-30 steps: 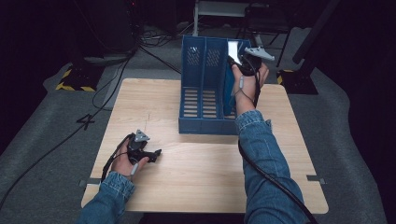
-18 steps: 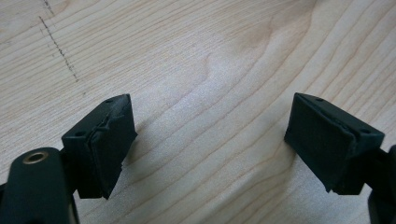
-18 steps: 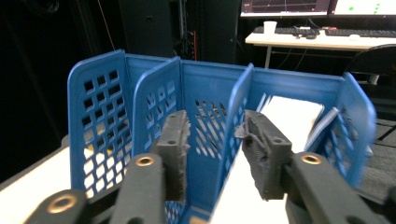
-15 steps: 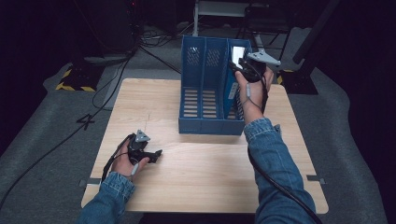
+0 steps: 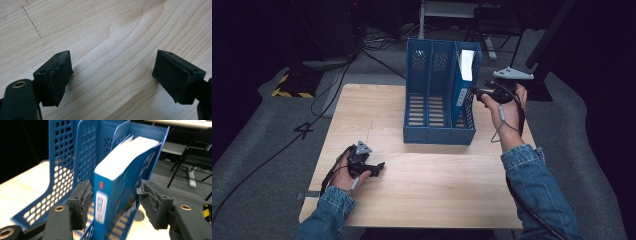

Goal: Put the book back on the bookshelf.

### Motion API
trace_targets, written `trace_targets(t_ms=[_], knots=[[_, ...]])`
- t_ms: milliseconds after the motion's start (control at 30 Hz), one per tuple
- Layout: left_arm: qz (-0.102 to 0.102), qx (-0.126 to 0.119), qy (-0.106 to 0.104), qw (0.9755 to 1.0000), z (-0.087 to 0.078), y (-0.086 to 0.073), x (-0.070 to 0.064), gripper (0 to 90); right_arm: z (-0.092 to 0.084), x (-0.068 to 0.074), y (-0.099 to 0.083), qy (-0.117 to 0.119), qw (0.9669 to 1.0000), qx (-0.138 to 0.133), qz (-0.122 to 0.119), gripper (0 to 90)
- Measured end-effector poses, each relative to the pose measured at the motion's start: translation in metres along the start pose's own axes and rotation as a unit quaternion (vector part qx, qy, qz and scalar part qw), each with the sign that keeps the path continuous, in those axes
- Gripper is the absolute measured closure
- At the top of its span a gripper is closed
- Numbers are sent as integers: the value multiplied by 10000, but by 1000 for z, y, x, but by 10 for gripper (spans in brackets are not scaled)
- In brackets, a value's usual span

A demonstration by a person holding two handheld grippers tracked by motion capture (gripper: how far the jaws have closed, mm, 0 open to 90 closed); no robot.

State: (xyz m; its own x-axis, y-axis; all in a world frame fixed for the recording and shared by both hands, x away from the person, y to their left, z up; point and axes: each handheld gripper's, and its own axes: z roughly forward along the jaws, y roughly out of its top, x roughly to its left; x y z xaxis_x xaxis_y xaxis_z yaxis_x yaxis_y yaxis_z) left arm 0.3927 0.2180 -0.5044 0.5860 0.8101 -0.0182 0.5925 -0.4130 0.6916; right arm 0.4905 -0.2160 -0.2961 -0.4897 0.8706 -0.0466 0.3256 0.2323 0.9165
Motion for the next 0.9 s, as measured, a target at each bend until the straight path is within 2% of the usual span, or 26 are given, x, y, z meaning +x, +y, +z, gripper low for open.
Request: trace_targets(t_ms=[333,400,467,567,600,633,667,767,900], knots=[[5,11,-21,10000,-1,-1,0,158,-28,-2,-22,175,9992,325,-127,401],[1,12,-26,10000,-1,-1,0,157,-36,-6,-35,220,9986,458,-127,381],[3,13,-26,10000,-1,-1,0,157,-37,-7,-40,234,9983,523,-127,369],[4,13,-26,10000,-1,-1,0,157,-41,-10,-56,324,9964,754,-200,346],[3,13,-25,10000,-1,-1,0,157,-43,-13,-67,367,9952,870,-244,330],[3,13,-25,10000,-1,-1,0,157,-43,-13,-67,367,9952,870,-244,330],[6,12,-24,10000,-1,-1,0,157,-45,-15,-77,437,9937,1005,-239,306],[7,10,-26,10000,-1,-1,0,156,-48,-18,-86,470,9925,1102,-233,291],[18,5,-28,10000,-1,-1,0,156,-50,-21,-106,504,9891,1342,-346,264]])
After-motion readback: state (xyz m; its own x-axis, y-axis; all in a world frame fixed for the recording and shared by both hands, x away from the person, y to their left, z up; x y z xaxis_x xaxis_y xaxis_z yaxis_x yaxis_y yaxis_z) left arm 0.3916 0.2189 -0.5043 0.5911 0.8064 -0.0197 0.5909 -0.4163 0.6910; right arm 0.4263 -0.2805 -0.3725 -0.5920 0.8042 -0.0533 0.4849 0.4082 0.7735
